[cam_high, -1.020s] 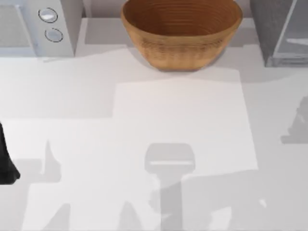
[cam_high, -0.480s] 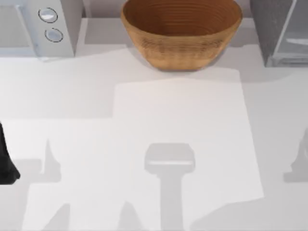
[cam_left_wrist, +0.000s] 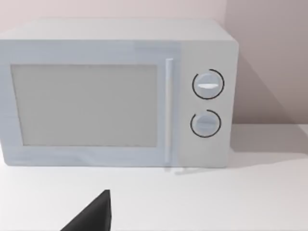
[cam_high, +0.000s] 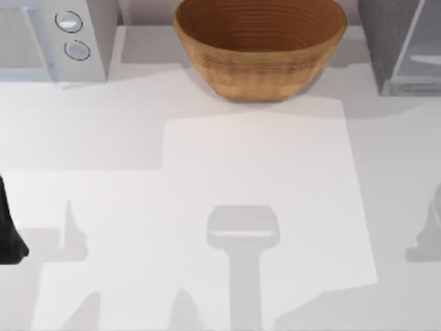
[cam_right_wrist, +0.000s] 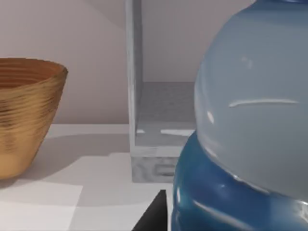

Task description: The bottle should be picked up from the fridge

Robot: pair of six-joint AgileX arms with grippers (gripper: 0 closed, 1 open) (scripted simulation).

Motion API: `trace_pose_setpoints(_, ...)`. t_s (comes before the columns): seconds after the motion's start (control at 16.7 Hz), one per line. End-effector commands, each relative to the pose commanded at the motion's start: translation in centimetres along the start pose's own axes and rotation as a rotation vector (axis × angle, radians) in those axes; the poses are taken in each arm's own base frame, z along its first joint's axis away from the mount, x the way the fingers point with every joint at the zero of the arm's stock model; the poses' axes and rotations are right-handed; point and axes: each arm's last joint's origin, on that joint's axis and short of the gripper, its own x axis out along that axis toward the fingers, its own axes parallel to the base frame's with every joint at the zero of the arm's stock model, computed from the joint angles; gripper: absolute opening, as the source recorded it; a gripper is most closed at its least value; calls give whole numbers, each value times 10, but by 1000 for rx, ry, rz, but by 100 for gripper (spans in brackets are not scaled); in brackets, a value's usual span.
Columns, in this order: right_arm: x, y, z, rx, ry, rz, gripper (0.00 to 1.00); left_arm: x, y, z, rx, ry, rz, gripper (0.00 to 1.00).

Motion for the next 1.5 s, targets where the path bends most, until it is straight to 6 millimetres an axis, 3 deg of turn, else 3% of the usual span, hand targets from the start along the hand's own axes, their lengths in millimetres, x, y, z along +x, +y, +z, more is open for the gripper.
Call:
trace_pose_setpoints(0.36,18,8,31,-7,-56,-6,0,0,0,0,0,0,0,100)
trace_pose_setpoints(0.66,68,31,44,-16,-20,-11,0,0,0,0,0,0,0,100)
trace_pose_setpoints(1.08,140,90,4,-35,31,-6,0,0,0,0,0,0,0,100)
trace_pose_setpoints(1.5,166,135,-43,-25,2,-1,0,0,0,0,0,0,0,100)
